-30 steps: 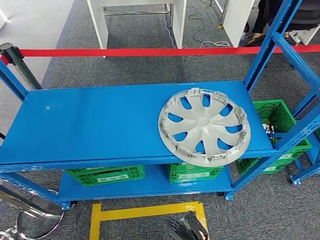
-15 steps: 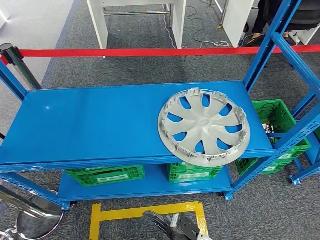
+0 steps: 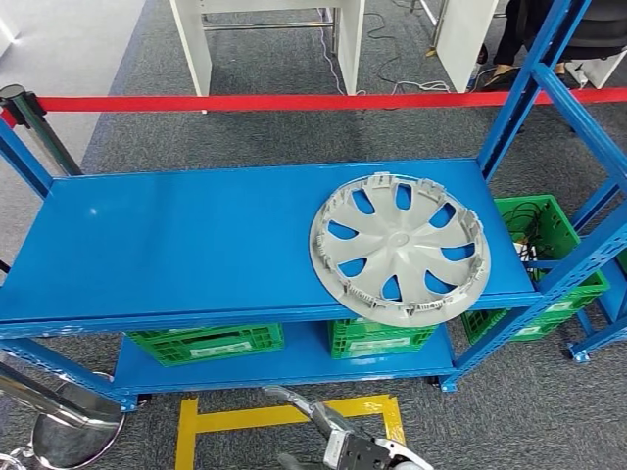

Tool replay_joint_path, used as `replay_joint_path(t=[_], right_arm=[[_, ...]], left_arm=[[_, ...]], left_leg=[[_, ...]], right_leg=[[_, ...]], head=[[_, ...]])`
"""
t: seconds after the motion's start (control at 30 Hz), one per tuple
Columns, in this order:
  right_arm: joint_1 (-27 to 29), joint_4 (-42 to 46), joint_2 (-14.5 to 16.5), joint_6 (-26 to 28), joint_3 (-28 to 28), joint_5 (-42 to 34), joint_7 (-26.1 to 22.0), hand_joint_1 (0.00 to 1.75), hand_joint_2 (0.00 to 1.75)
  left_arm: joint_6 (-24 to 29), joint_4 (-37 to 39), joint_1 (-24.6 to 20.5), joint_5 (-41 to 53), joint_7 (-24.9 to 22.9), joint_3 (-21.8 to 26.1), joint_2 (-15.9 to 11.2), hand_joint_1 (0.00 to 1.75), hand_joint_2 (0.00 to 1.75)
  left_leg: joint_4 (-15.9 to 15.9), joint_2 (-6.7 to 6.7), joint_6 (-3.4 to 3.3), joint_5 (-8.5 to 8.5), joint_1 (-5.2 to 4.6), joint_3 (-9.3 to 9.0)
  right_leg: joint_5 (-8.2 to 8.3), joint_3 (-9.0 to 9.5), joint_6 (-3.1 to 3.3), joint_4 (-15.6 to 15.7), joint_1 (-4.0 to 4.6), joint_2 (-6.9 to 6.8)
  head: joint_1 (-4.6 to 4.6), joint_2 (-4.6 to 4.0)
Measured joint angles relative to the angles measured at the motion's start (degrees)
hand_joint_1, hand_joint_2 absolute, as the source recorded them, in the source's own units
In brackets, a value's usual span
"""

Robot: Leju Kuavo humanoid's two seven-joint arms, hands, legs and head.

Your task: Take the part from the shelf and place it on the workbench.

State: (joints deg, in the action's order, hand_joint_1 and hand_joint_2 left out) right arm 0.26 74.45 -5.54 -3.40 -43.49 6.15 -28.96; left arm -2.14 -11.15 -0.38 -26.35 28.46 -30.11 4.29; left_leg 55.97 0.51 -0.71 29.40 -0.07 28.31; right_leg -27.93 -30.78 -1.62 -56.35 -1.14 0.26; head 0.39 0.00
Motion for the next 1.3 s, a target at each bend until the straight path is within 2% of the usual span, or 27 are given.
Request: replay_joint_path(t=[0.2, 0.47, 1.03, 1.3], right_arm=[[0.6, 4.3, 0.0, 6.8, 0.4, 5.8, 0.3, 0.0, 1.75], [1.0, 8.5, -0.1, 19.2, 0.5, 16.0, 0.6, 0.0, 1.75], [1.2, 9.8, -0.1, 22.0, 0.6, 18.7, 0.7, 0.0, 1.75], [1.2, 11.1, -0.1, 37.6, 0.6, 31.0, 1.5, 0.0, 1.75]], left_arm=[[0.6, 0.0, 0.0, 0.0, 0.4, 0.0, 0.0, 0.0, 0.0], [1.2, 0.1, 0.0, 0.0, 0.5, -0.1, 0.1, 0.0, 0.0], [1.3, 0.2, 0.0, 0.0, 0.5, -0.1, 0.1, 0.0, 0.0], [2.2, 0.2, 0.0, 0.0, 0.5, -0.2, 0.1, 0.0, 0.0]], left_leg=[[0.0, 0.0, 0.0, 0.0, 0.0, 0.0], [0.0, 0.0, 0.0, 0.0, 0.0, 0.0], [0.0, 0.0, 0.0, 0.0, 0.0, 0.01], [0.0, 0.0, 0.0, 0.0, 0.0, 0.01]], right_leg=[[0.0, 0.0, 0.0, 0.0, 0.0, -0.01], [0.0, 0.0, 0.0, 0.0, 0.0, -0.01], [0.0, -0.01, 0.0, 0.0, -0.01, -0.01], [0.0, -0.01, 0.0, 0.0, -0.01, -0.01]], head=[[-0.01, 0.0], [0.0, 0.0], [0.0, 0.0], [0.0, 0.0]])
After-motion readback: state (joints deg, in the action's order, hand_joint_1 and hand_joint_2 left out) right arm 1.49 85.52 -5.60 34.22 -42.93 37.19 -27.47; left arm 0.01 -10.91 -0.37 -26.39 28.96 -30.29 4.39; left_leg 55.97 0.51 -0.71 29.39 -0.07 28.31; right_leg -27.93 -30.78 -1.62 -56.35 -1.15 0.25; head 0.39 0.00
